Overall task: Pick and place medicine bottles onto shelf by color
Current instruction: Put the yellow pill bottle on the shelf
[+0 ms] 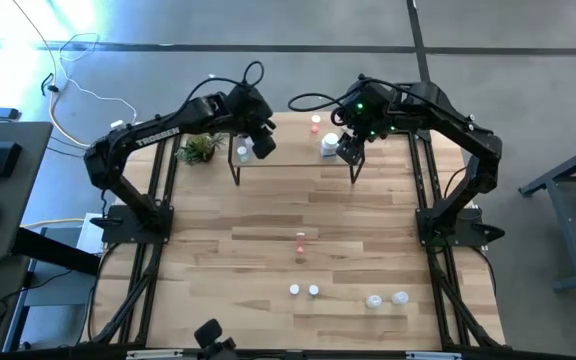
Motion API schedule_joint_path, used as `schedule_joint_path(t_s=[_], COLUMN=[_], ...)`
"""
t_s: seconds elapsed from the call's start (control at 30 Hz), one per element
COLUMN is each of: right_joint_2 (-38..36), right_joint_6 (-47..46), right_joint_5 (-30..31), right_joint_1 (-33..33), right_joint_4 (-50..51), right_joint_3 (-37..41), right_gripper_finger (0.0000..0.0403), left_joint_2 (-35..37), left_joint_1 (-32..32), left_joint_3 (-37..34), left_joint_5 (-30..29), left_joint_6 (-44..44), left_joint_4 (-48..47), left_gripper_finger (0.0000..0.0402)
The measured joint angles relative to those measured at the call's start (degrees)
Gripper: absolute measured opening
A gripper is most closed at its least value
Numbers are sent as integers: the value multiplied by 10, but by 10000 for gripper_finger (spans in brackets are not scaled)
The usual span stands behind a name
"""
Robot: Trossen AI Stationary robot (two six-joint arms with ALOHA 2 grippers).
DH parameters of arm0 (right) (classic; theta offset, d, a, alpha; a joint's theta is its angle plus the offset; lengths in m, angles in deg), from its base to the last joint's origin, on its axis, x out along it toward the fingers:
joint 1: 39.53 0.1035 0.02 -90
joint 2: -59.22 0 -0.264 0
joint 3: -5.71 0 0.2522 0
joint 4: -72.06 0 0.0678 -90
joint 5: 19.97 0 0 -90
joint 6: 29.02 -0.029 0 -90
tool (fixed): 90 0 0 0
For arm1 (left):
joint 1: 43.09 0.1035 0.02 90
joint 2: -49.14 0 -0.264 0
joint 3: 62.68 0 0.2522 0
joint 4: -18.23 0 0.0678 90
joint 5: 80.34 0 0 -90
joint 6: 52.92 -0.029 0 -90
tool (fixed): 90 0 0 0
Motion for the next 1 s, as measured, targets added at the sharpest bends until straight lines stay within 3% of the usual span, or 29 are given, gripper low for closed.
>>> schedule_joint_path(t_s=[0.47, 1.0], right_joint_2=[0, 0], right_joint_6=[12, 12], right_joint_5=[0, 0], right_joint_1=[0, 0], right_joint_4=[0, 0], right_joint_3=[0, 0], right_gripper_finger=[232, 232], left_joint_2=[-18, -23], left_joint_1=[-28, -75], left_joint_3=[0, 0], left_joint_5=[-9, -105], left_joint_6=[131, 161], left_joint_4=[0, -1], left_gripper_finger=[108, 108])
